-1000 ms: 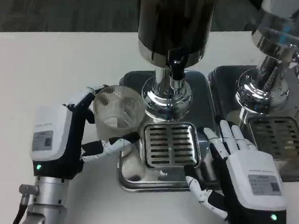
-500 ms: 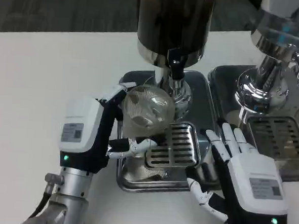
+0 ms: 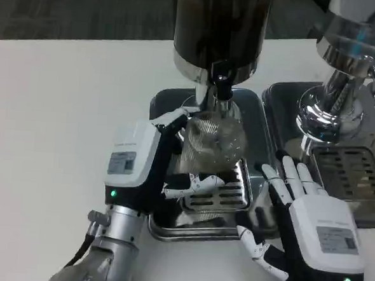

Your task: Grasp the cup under the faucet to collect the drink, then remove the cup.

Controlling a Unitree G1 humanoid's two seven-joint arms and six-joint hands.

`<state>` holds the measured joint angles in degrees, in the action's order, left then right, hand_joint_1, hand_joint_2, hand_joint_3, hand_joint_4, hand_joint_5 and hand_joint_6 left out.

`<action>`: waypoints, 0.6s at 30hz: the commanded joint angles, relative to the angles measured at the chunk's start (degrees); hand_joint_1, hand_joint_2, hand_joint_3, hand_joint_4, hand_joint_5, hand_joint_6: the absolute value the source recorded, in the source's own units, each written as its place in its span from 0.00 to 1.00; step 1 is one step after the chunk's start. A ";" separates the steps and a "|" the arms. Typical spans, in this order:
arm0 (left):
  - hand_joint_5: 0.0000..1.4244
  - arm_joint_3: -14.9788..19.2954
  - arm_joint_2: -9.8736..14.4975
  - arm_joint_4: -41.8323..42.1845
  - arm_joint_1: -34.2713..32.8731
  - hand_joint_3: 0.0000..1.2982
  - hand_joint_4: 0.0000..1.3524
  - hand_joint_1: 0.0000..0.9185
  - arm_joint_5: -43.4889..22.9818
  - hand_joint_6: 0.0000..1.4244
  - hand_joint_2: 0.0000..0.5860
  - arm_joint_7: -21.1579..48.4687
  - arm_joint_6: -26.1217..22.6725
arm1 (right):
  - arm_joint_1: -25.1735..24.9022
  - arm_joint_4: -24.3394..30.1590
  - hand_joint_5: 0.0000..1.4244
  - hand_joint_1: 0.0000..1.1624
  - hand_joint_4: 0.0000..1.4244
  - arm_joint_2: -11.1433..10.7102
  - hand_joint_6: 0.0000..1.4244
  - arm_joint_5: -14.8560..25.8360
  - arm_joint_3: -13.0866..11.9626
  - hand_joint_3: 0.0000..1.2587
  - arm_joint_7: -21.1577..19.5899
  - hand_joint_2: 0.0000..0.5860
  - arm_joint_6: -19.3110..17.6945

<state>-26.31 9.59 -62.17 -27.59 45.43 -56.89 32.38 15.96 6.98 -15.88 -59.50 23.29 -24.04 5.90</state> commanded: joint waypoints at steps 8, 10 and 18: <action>0.59 -1.34 -1.57 -5.47 -2.87 0.36 0.46 0.48 -1.15 0.73 0.07 1.01 -1.12 | 0.30 1.29 0.03 0.22 0.00 -0.19 0.14 -0.56 -0.29 0.12 0.23 0.69 0.67; 0.57 -1.34 -1.17 -5.29 -2.54 0.30 0.42 0.35 -1.74 0.68 0.08 1.38 -0.36 | 0.16 1.15 0.03 0.22 0.00 -0.25 0.14 -0.42 -0.32 0.12 0.26 0.69 0.60; 0.47 -0.79 0.67 -5.28 -2.07 0.17 0.25 0.15 -4.02 0.58 0.08 4.47 2.69 | -1.50 -0.52 0.03 0.23 0.00 -0.28 0.13 0.30 -0.26 0.12 0.47 0.69 -0.02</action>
<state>-27.58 9.30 -67.14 -29.97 42.63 -53.64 33.92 15.52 7.16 -16.07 -59.52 23.16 -23.92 6.25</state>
